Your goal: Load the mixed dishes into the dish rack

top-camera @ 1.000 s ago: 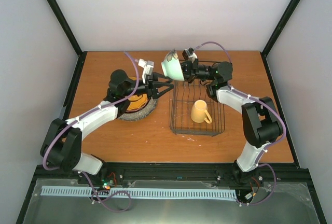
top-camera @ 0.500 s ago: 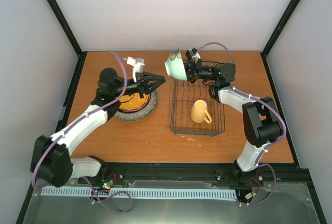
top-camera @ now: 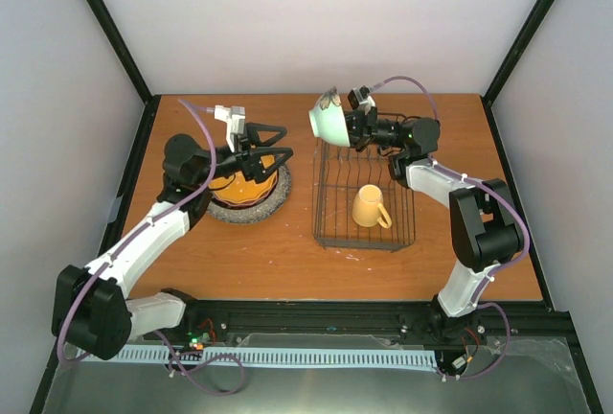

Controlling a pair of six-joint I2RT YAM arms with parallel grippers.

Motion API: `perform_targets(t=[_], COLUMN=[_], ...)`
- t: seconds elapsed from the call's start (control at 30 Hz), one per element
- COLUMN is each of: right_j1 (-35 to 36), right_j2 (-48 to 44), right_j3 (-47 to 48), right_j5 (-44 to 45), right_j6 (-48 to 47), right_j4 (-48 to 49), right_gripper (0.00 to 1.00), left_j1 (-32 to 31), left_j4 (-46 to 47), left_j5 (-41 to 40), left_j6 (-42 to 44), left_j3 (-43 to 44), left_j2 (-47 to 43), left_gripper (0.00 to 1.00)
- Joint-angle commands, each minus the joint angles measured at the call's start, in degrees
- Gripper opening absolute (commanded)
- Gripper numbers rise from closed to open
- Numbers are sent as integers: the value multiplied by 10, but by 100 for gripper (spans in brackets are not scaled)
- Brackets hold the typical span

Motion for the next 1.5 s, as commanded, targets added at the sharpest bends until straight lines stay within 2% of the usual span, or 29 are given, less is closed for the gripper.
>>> perform_targets(t=[0.0,0.6,1.07,1.47], right_j1=[3,20,24,31], right_j2=[-16,-15,-17,-14], right_j3=[-1,-15,-13,-15], right_j5=[16,16,14,11], right_j6=[11,-5,-9,-6], right_j4=[47,36,32,34], right_gripper=[3,3,3,3], left_j1=[0,-22,-56,-57], left_j4=[24,86,91,79], left_j5=[5,18,15,4], left_j6=[-8,-41,-39,-25], left_j3=[7,57,82,100], left_j2=[13,80,116,119], left_gripper=[93,88,88,83])
